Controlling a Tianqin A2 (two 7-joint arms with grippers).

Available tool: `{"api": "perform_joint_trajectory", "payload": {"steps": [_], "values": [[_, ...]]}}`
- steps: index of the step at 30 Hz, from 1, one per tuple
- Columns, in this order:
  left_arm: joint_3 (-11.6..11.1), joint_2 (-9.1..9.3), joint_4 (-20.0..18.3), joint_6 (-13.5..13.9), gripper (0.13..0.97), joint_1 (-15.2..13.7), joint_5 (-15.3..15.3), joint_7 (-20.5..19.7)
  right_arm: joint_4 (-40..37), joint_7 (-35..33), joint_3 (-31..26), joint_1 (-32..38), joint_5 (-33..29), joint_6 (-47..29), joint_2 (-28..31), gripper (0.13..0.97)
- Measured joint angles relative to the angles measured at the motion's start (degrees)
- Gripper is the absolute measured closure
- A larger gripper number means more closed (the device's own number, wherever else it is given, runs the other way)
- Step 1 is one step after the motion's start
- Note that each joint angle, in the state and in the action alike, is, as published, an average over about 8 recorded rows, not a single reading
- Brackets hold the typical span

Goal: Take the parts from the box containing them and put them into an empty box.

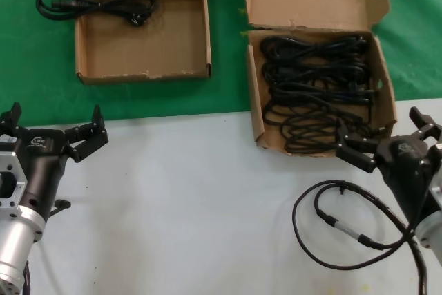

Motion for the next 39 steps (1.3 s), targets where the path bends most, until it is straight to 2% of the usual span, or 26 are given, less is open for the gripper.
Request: {"api": "perform_joint_trajectory", "payload": {"steps": [39], "values": [[0.0,0.0,0.0,0.0,0.132,0.0,0.0,0.0,0.0,0.0,0.0,0.0,0.0,0.0,0.0,0.129]]}}
